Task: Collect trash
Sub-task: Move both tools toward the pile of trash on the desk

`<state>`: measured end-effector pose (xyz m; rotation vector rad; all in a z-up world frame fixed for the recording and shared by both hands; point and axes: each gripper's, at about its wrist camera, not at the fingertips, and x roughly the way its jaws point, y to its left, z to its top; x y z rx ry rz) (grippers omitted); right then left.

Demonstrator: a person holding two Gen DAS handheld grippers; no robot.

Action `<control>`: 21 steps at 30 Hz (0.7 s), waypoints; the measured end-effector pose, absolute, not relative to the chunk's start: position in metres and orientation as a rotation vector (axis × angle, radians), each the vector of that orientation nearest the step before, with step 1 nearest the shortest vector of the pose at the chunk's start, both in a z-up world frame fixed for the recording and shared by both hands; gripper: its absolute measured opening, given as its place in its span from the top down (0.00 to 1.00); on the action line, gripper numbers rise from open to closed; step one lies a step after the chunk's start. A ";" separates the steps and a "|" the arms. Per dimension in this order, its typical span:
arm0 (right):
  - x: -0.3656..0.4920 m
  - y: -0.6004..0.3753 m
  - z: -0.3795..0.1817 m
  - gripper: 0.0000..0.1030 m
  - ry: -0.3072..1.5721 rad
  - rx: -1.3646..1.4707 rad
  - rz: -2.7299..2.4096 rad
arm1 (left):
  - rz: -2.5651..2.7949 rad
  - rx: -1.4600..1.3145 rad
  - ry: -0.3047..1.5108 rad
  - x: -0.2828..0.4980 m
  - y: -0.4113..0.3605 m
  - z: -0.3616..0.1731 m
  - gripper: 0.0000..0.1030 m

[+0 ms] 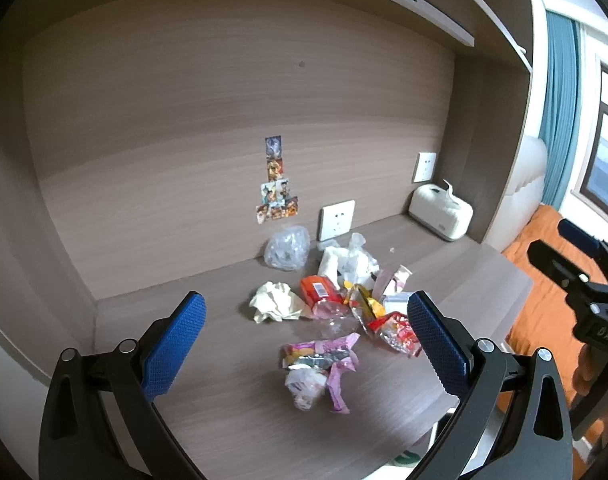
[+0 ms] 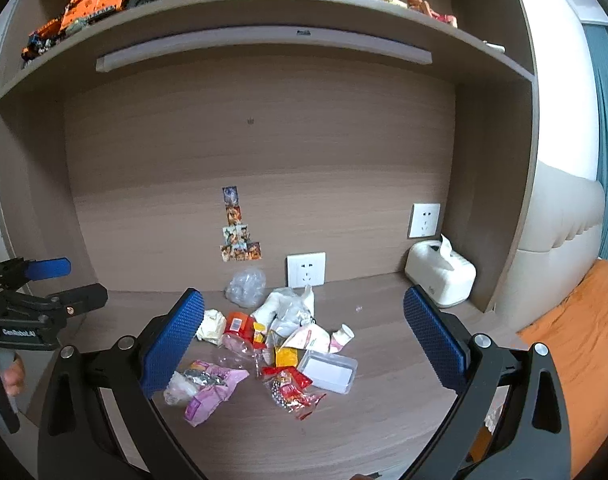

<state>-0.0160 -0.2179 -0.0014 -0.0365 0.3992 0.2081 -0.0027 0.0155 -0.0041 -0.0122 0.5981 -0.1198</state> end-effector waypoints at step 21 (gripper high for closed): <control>-0.012 -0.206 -0.022 0.03 0.399 -0.066 0.114 | -0.131 0.040 0.623 -0.004 0.022 -0.027 0.04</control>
